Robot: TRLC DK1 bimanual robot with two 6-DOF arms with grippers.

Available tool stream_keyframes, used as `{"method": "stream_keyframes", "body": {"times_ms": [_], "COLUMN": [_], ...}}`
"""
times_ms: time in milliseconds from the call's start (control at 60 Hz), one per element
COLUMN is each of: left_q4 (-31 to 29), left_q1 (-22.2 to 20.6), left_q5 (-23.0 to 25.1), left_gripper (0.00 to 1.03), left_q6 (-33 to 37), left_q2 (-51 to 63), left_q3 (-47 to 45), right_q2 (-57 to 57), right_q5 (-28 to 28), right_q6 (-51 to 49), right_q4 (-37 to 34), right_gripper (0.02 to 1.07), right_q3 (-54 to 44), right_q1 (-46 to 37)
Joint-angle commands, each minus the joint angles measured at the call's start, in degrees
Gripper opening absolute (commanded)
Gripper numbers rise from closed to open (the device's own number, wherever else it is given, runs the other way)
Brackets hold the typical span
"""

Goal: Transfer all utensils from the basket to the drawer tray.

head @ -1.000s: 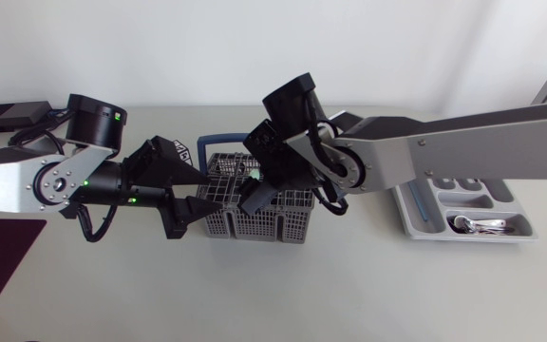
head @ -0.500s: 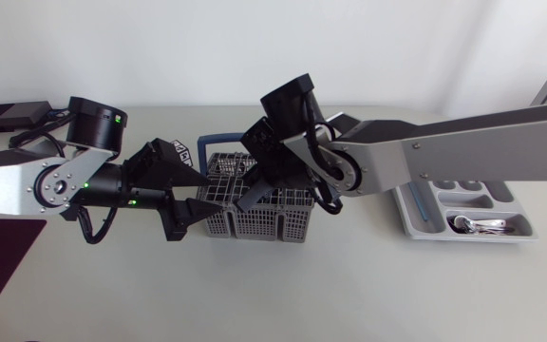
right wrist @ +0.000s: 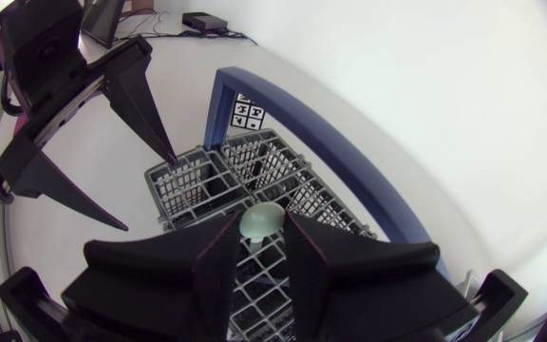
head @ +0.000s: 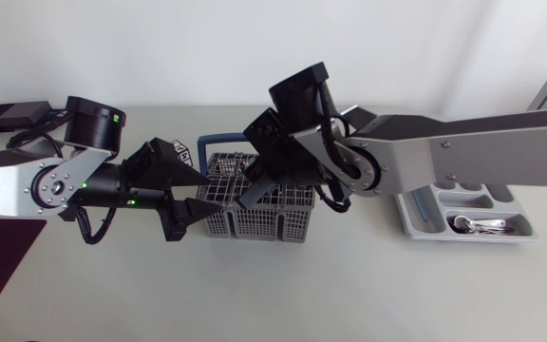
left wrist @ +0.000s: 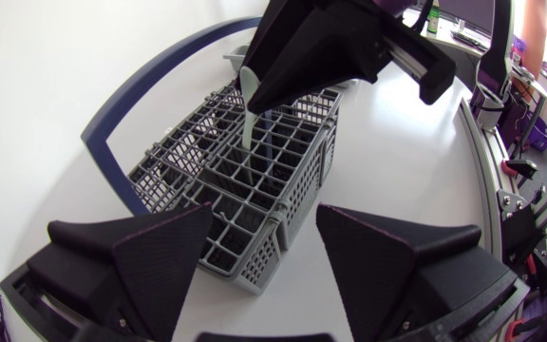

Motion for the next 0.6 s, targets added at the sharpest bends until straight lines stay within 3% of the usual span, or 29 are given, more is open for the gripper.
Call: {"method": "stream_keyframes", "body": {"times_ms": [0, 483, 583], "left_q4": [0.1, 0.0, 0.1], "left_q1": [-0.6, -1.3, -2.2], "left_q5": [0.4, 0.3, -0.7], "left_gripper": [0.78, 0.81, 0.88], "left_q6": [1.2, 1.1, 0.1], "left_q2": [-0.7, 0.1, 0.4], "left_q3": [-1.4, -0.5, 0.3], "right_q2": [-2.2, -8.4, -8.9], "right_q5": [-0.2, -1.1, -1.2], "right_q6": [0.4, 0.3, 0.3], "right_q4": [-0.1, -5.5, -5.2], "right_gripper": [0.08, 0.08, 0.11], "right_q3": [-1.0, -0.8, -1.9], "right_q1": [0.5, 1.2, 0.9]}}
